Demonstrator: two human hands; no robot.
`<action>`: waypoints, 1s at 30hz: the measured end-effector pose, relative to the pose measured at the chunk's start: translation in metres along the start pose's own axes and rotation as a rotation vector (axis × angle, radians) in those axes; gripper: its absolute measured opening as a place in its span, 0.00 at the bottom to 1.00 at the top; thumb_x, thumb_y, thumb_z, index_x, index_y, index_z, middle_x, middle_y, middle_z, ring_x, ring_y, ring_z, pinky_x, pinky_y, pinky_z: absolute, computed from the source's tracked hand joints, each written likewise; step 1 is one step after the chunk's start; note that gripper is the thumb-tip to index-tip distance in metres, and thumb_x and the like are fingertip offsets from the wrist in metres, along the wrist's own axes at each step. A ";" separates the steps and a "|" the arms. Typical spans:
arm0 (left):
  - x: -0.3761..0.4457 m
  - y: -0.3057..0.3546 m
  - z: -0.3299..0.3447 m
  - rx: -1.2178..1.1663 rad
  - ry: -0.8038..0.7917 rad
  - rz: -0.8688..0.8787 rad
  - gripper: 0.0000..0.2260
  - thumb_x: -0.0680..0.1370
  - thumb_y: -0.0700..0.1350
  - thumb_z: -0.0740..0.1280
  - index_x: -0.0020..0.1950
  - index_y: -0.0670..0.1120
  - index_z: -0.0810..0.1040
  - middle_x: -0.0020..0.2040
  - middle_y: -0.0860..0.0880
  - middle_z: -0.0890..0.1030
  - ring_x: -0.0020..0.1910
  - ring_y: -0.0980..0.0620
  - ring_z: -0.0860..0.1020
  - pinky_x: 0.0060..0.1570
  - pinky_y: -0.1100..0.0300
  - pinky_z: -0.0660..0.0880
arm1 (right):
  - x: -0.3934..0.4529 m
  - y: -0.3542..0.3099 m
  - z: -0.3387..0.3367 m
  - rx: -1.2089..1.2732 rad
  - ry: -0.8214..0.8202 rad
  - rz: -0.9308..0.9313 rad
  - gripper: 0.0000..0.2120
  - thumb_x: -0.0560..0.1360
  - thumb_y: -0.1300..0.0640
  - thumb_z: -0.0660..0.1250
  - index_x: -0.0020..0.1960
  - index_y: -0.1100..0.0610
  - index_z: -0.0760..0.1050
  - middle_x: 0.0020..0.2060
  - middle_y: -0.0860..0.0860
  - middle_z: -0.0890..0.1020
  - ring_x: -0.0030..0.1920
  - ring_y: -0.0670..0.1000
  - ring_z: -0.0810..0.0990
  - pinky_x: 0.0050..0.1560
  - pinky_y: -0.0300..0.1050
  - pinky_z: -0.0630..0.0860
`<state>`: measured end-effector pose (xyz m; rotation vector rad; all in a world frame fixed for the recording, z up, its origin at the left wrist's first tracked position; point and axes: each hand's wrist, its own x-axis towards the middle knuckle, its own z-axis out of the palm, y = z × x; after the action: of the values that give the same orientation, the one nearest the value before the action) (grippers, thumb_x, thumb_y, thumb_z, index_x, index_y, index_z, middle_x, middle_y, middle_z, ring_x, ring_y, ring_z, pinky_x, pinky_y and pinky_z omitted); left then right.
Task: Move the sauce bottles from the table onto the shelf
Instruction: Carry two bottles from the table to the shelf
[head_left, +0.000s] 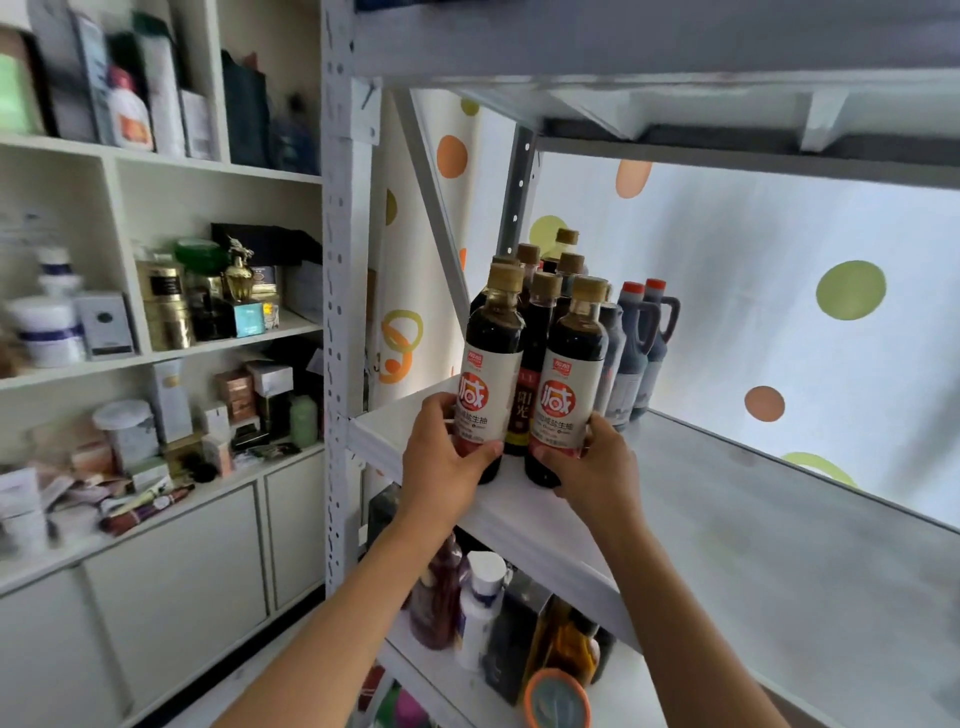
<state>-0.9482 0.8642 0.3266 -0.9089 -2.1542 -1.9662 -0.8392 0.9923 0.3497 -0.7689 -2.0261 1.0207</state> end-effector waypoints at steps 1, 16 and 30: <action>0.004 -0.002 -0.002 0.009 0.005 0.004 0.29 0.69 0.46 0.79 0.64 0.51 0.68 0.61 0.54 0.77 0.56 0.56 0.77 0.56 0.59 0.76 | 0.002 0.000 0.003 0.019 -0.003 0.009 0.19 0.68 0.57 0.78 0.56 0.49 0.75 0.43 0.40 0.80 0.48 0.48 0.82 0.44 0.51 0.83; 0.044 -0.023 -0.011 0.072 -0.073 0.032 0.29 0.75 0.43 0.73 0.72 0.47 0.64 0.67 0.47 0.75 0.65 0.49 0.75 0.63 0.56 0.71 | 0.001 0.000 0.010 0.027 0.083 0.063 0.17 0.71 0.54 0.76 0.56 0.50 0.74 0.48 0.44 0.80 0.45 0.46 0.78 0.37 0.35 0.70; 0.043 -0.042 -0.006 0.309 -0.107 0.122 0.31 0.79 0.52 0.67 0.77 0.48 0.57 0.70 0.48 0.72 0.66 0.48 0.73 0.59 0.58 0.70 | -0.001 0.007 0.022 -0.040 0.095 0.059 0.18 0.75 0.53 0.72 0.61 0.52 0.71 0.57 0.49 0.81 0.55 0.52 0.80 0.49 0.46 0.77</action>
<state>-1.0055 0.8739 0.3094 -1.0792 -2.3106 -1.5064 -0.8551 0.9860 0.3340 -0.8863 -1.9586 0.9606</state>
